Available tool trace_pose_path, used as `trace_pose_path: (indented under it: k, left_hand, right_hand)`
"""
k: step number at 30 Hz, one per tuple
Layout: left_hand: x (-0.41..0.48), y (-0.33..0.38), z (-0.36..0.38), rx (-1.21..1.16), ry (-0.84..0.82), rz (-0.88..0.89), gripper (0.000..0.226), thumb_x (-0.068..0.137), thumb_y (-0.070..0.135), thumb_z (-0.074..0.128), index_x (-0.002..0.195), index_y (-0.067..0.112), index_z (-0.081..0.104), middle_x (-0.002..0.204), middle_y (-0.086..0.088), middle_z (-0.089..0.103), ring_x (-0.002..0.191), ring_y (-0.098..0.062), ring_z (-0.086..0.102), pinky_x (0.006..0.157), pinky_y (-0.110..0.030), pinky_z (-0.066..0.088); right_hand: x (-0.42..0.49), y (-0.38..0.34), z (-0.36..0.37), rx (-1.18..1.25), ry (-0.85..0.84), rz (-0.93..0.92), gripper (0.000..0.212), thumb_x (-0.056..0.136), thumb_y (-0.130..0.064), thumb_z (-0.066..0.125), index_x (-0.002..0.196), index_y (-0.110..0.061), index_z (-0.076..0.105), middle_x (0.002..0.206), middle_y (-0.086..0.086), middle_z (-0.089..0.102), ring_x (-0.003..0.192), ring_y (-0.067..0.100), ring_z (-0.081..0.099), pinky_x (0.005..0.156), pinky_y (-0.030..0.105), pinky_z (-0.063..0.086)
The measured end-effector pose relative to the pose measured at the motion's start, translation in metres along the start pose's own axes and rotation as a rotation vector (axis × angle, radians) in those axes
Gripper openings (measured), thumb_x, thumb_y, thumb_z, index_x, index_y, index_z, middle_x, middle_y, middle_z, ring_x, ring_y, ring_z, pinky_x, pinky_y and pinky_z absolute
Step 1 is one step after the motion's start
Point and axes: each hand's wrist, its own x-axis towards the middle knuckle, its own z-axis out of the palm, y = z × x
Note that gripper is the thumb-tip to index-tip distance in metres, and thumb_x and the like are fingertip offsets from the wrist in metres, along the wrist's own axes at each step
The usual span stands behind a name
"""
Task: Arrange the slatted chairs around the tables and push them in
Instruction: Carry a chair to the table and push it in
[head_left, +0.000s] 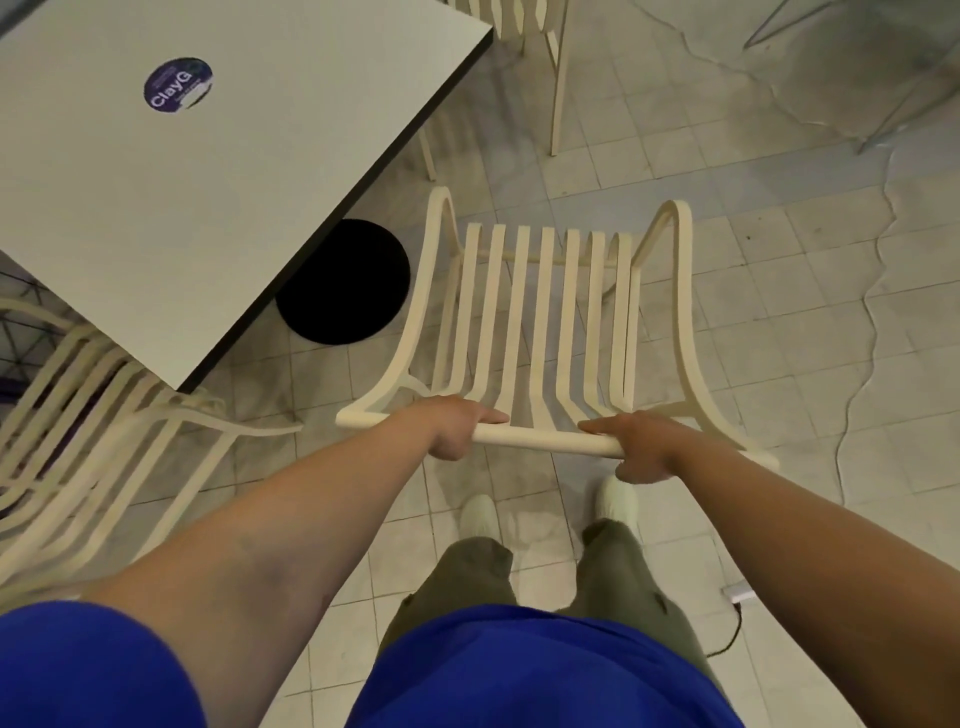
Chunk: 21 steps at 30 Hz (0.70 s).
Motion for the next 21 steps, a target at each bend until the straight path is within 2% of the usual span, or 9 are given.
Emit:
trace_pose_path:
  k: [2, 5, 8, 12, 15, 21]
  left_hand:
    - [0.0, 0.002, 0.002, -0.009, 0.006, -0.015, 0.084, 0.09, -0.001, 0.051, 0.15, 0.054, 0.028, 0.106, 0.004, 0.053, 0.08, -0.015, 0.054, 0.075, -0.033, 0.05]
    - [-0.001, 0.006, 0.003, -0.005, 0.023, -0.039, 0.086, 0.09, -0.001, 0.053, 0.15, 0.055, 0.029, 0.107, 0.005, 0.052, 0.081, -0.015, 0.053, 0.076, -0.033, 0.05]
    - [-0.002, 0.007, 0.004, -0.006, 0.018, -0.058, 0.087, 0.091, -0.001, 0.052, 0.149, 0.058, 0.028, 0.112, 0.004, 0.055, 0.088, -0.019, 0.057, 0.081, -0.036, 0.054]
    - [-0.005, 0.01, 0.006, -0.017, 0.011, -0.084, 0.088, 0.092, -0.002, 0.051, 0.149, 0.06, 0.024, 0.111, 0.003, 0.053, 0.089, -0.019, 0.056, 0.075, -0.032, 0.048]
    - [-0.01, 0.015, 0.011, -0.035, -0.01, -0.095, 0.089, 0.092, -0.002, 0.049, 0.149, 0.061, 0.022, 0.115, 0.002, 0.057, 0.088, -0.019, 0.059, 0.075, -0.034, 0.052]
    - [-0.014, 0.037, 0.025, -0.123, 0.026, -0.113, 0.09, 0.092, -0.004, 0.048, 0.151, 0.059, 0.021, 0.106, 0.0, 0.056, 0.083, -0.018, 0.059, 0.078, -0.036, 0.054]
  right_hand:
    - [0.0, 0.006, 0.0, -0.016, -0.014, -0.021, 0.089, 0.082, -0.016, 0.07, 0.152, -0.046, 0.023, 0.129, 0.001, 0.057, 0.102, 0.02, 0.059, 0.095, 0.035, 0.05]
    - [-0.001, 0.012, 0.001, -0.035, 0.016, -0.055, 0.09, 0.084, -0.01, 0.066, 0.149, -0.053, 0.021, 0.12, -0.002, 0.057, 0.095, 0.017, 0.059, 0.09, 0.034, 0.052]
    - [0.0, 0.016, 0.002, -0.021, 0.006, -0.077, 0.089, 0.086, -0.003, 0.062, 0.149, -0.053, 0.024, 0.123, 0.0, 0.056, 0.096, 0.018, 0.058, 0.089, 0.034, 0.051]
    - [0.0, 0.017, 0.002, -0.035, -0.001, -0.114, 0.089, 0.087, 0.0, 0.06, 0.151, -0.048, 0.022, 0.126, 0.003, 0.052, 0.097, 0.019, 0.056, 0.088, 0.032, 0.049]
    - [-0.001, 0.02, 0.002, -0.065, -0.004, -0.147, 0.087, 0.088, 0.0, 0.06, 0.152, -0.045, 0.022, 0.13, 0.004, 0.052, 0.103, 0.021, 0.057, 0.092, 0.034, 0.05]
    - [-0.002, 0.037, -0.003, -0.124, -0.012, -0.139, 0.09, 0.085, -0.001, 0.063, 0.149, -0.052, 0.024, 0.127, 0.001, 0.055, 0.102, 0.021, 0.059, 0.092, 0.035, 0.051]
